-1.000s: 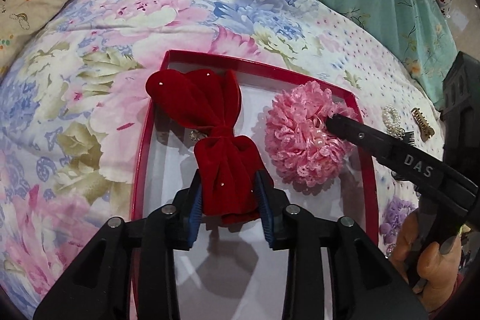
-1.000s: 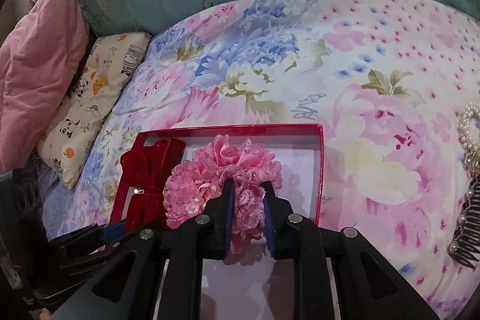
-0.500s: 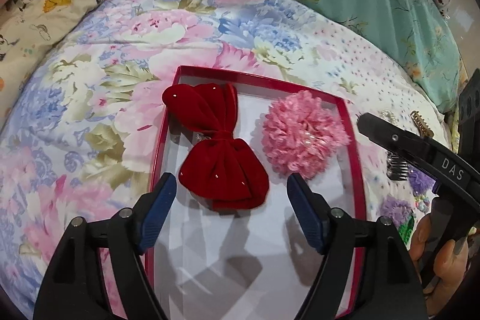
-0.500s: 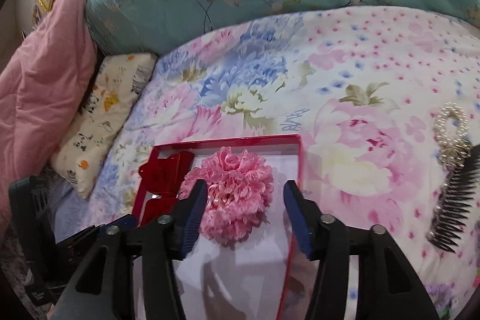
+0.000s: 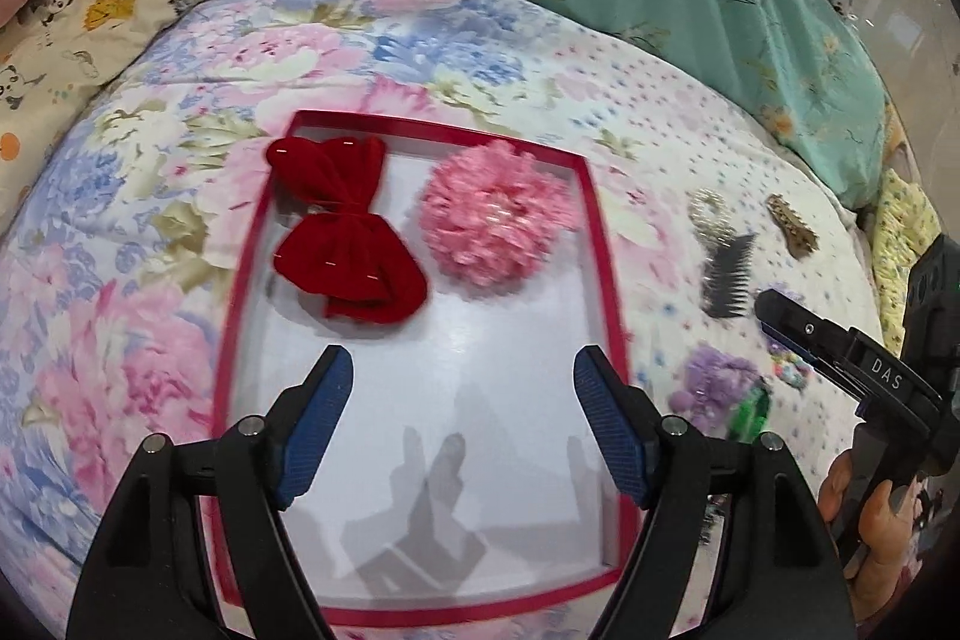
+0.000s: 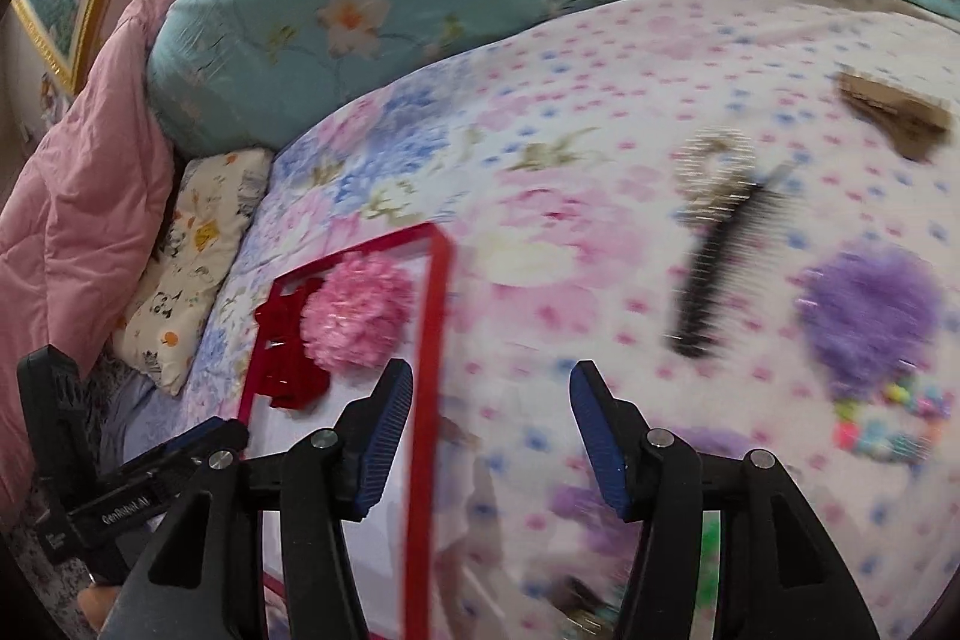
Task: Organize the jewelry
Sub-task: 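Grasp the black pearl comb with the left tool while the right tool grasps the tan claw clip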
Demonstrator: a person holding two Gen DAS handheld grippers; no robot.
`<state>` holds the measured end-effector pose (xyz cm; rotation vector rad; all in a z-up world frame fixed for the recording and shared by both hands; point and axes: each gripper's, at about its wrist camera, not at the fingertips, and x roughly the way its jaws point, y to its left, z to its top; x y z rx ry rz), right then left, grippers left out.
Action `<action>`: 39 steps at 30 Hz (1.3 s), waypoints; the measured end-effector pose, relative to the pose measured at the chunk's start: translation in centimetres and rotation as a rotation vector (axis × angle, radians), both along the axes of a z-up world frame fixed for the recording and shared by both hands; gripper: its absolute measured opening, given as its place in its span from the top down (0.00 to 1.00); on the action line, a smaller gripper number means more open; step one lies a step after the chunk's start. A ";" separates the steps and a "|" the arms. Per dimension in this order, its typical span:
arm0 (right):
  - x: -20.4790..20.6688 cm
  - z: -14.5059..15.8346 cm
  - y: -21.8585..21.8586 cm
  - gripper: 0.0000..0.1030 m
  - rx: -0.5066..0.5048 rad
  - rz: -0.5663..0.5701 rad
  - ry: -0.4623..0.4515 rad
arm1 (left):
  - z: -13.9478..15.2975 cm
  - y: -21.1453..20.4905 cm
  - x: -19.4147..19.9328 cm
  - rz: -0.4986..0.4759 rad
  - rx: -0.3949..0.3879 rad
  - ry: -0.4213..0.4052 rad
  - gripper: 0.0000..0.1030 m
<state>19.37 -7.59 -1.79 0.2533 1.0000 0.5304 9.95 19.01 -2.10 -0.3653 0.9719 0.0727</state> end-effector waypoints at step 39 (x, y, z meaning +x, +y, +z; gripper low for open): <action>18.3 -0.1 -17.4 0.31 -0.517 0.303 -0.182 | -2.4 -20.5 13.5 -0.359 0.036 0.088 0.26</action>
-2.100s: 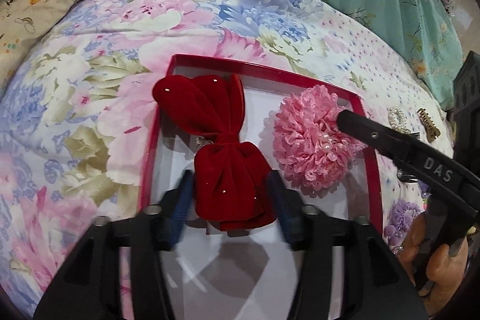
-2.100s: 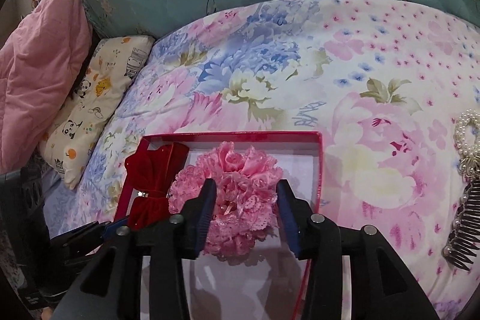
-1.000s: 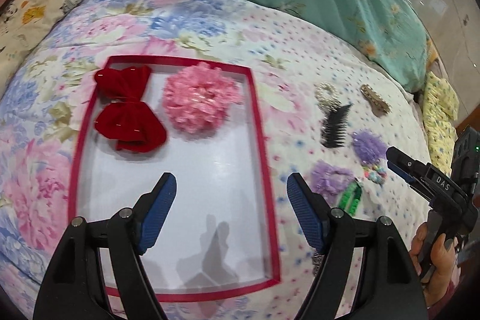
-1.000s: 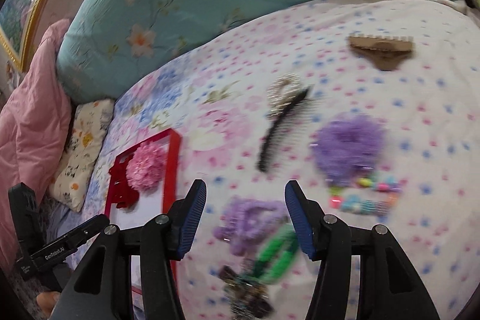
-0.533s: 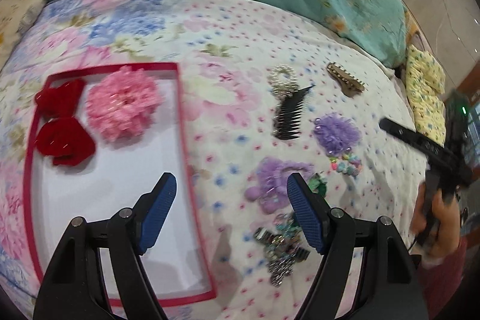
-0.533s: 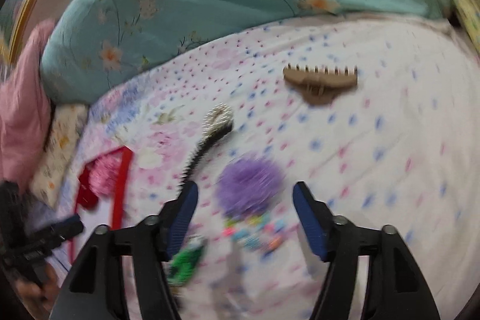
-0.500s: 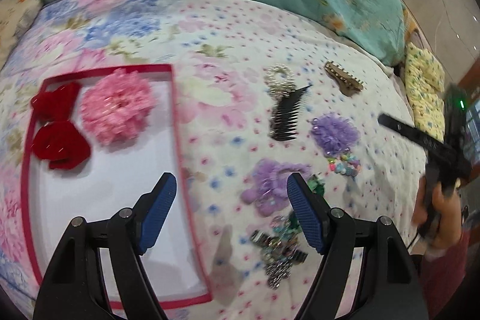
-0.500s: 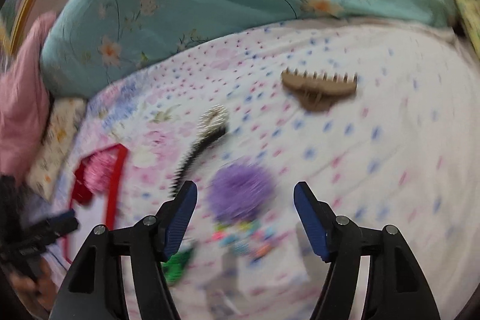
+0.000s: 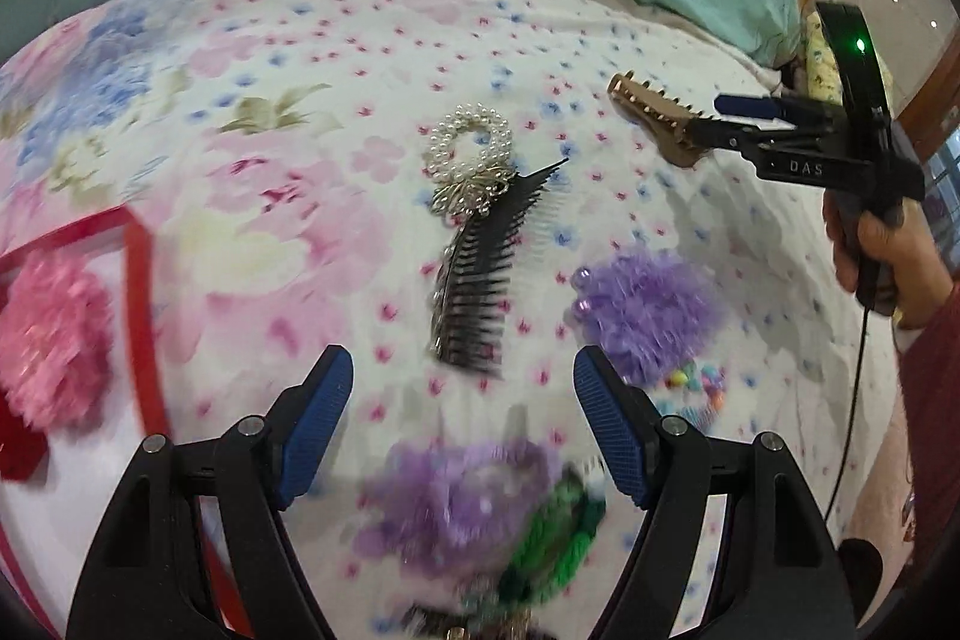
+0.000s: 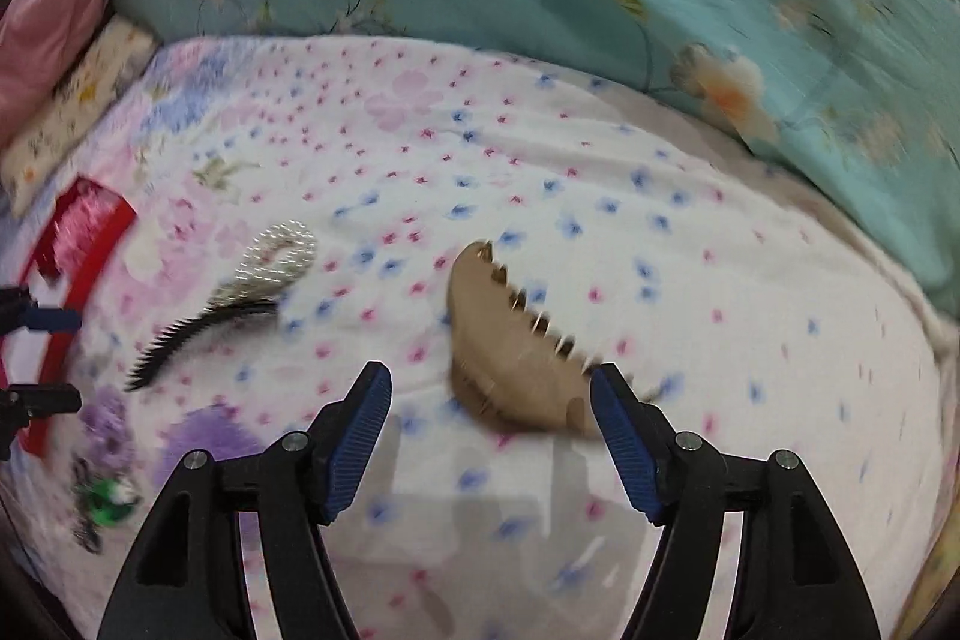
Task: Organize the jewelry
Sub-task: 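Grasp the black pearl comb with the left tool while the right tool grasps the tan claw clip, then carry the comb and claw clip into the box and release both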
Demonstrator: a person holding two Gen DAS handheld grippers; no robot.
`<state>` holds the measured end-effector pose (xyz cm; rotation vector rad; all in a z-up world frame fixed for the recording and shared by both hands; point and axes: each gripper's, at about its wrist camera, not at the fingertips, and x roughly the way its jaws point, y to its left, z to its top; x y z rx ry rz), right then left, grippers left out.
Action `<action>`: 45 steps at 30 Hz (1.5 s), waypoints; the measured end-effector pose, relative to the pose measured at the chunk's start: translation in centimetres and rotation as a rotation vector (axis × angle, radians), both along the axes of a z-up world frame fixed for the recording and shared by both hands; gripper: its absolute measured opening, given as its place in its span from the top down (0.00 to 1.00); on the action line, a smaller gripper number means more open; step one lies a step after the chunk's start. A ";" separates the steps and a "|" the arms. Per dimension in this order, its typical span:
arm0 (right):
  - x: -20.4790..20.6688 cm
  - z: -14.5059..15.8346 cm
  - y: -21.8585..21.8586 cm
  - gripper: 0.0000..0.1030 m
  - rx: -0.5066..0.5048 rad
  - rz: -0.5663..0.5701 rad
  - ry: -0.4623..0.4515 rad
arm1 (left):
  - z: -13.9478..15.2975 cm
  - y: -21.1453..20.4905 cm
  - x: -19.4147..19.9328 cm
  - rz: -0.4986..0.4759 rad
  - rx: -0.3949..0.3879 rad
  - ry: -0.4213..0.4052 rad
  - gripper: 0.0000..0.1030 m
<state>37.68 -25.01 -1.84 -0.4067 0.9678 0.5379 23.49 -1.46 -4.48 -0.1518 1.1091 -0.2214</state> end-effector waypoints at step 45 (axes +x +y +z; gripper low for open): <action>-20.3 0.0 6.2 0.44 0.488 -0.100 0.271 | 2.8 9.2 -13.9 0.112 -0.105 -0.088 0.92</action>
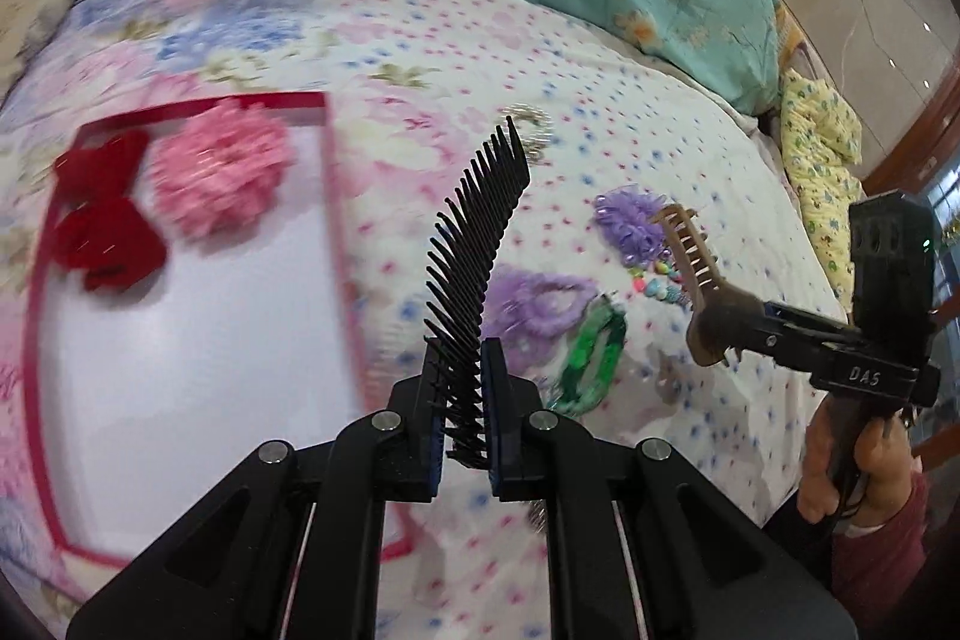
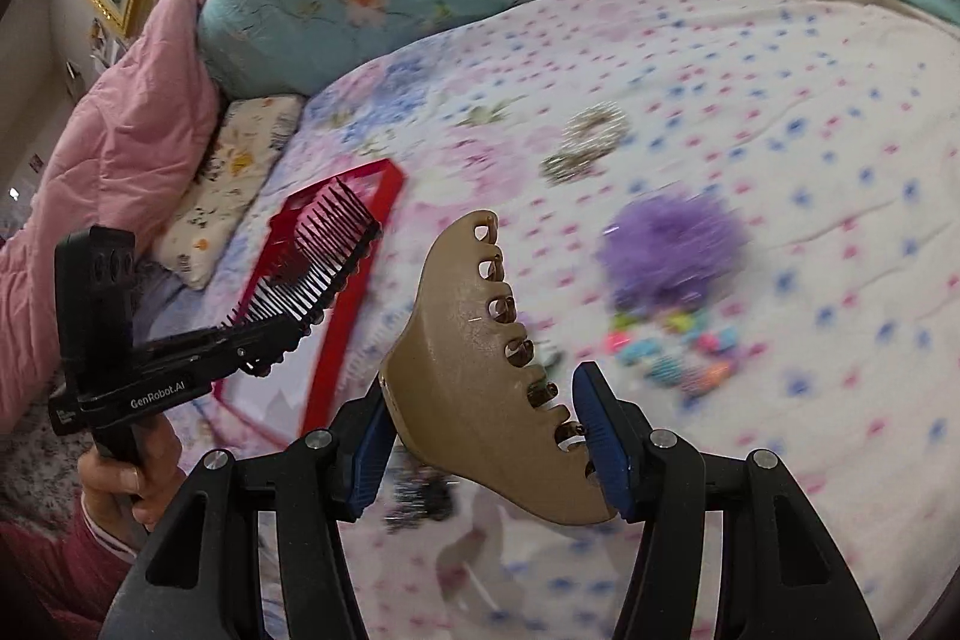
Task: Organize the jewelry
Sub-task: 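Carry the comb and claw clip into the box and release both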
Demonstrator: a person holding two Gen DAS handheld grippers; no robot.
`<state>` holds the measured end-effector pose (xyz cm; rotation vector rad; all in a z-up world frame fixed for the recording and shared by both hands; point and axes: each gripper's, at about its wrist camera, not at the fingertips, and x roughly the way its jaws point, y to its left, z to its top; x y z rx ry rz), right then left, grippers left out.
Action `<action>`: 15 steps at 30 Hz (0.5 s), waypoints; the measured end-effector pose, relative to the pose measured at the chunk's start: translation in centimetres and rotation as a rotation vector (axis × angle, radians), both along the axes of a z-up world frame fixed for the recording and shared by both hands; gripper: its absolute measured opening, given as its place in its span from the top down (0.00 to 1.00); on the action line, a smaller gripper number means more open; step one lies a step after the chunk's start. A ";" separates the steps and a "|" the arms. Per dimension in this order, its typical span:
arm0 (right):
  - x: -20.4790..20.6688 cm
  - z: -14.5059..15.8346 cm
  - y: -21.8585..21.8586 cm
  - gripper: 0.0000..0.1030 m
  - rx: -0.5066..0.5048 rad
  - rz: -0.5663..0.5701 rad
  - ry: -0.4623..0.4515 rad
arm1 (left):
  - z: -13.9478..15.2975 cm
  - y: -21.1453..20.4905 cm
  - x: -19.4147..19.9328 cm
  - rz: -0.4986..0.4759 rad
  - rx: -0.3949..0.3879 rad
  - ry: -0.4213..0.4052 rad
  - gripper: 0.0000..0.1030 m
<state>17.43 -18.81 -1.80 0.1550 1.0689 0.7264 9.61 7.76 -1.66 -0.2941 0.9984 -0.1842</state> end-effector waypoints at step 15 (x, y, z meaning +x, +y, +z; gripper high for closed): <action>-4.1 -1.4 10.7 0.44 0.056 0.086 0.033 | -0.3 8.7 -5.3 0.172 -0.013 -0.010 0.92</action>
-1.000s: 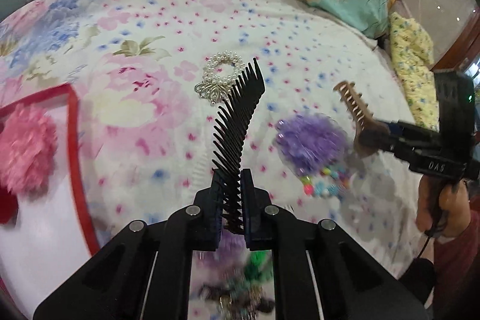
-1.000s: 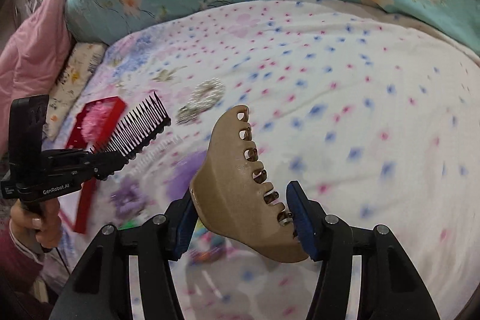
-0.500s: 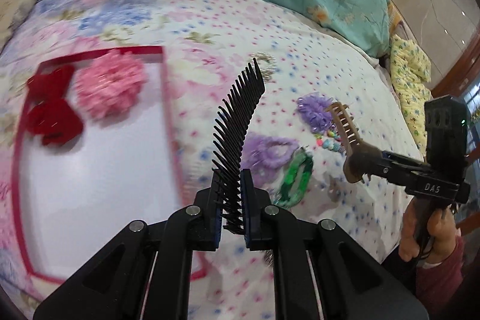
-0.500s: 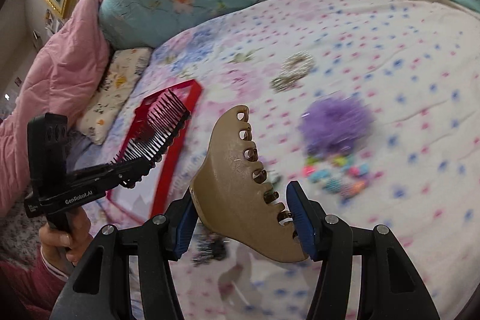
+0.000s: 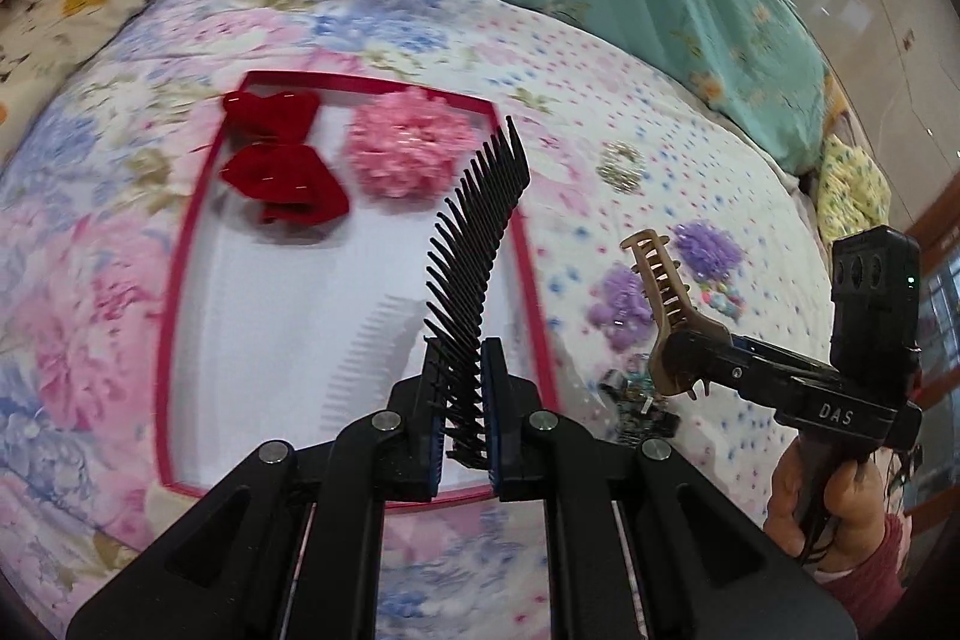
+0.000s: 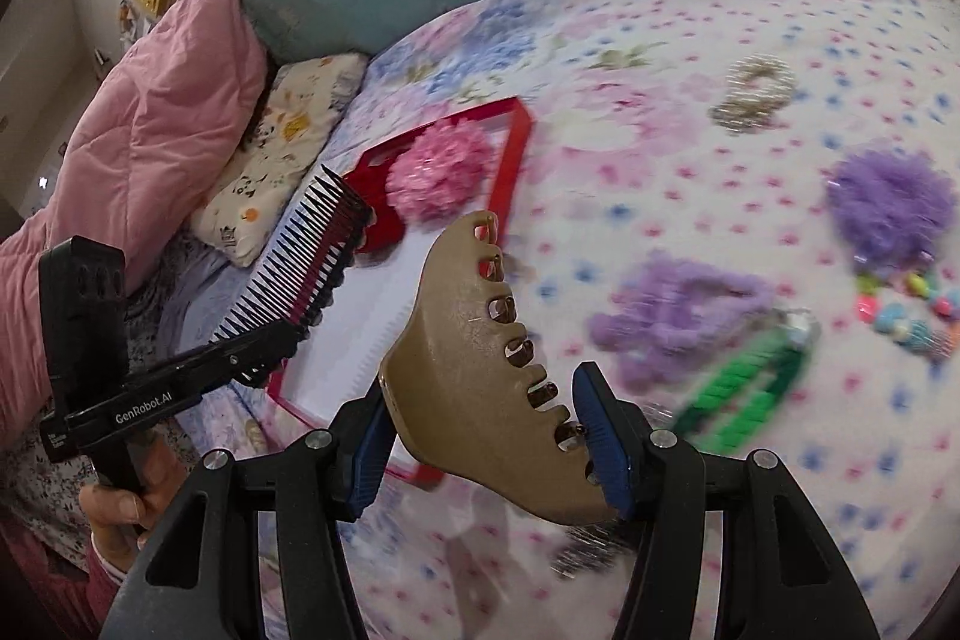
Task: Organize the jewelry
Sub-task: 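Carry the comb and claw clip into the box and release both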
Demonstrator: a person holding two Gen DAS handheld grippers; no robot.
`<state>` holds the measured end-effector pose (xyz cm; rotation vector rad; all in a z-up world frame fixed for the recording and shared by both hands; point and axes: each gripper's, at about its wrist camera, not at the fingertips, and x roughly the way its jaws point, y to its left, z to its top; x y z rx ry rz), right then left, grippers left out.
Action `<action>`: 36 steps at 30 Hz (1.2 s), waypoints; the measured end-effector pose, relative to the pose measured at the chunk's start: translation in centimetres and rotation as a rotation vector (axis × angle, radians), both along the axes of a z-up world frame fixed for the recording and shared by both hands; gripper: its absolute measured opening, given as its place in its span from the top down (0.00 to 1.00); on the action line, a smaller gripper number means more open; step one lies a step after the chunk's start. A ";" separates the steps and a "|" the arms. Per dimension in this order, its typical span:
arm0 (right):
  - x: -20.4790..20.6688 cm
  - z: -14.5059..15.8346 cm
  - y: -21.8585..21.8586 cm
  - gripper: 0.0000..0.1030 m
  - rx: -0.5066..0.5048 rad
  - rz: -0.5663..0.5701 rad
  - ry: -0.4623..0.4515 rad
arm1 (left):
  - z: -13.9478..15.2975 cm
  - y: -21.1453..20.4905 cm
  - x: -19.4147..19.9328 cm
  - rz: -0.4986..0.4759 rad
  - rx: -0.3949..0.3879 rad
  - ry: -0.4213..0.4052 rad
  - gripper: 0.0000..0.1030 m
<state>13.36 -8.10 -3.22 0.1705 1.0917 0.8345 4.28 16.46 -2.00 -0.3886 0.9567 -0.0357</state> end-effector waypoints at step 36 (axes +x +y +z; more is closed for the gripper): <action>4.4 -3.8 15.7 0.55 -0.137 -0.009 -0.079 | -4.4 7.3 4.4 0.172 0.197 0.028 0.92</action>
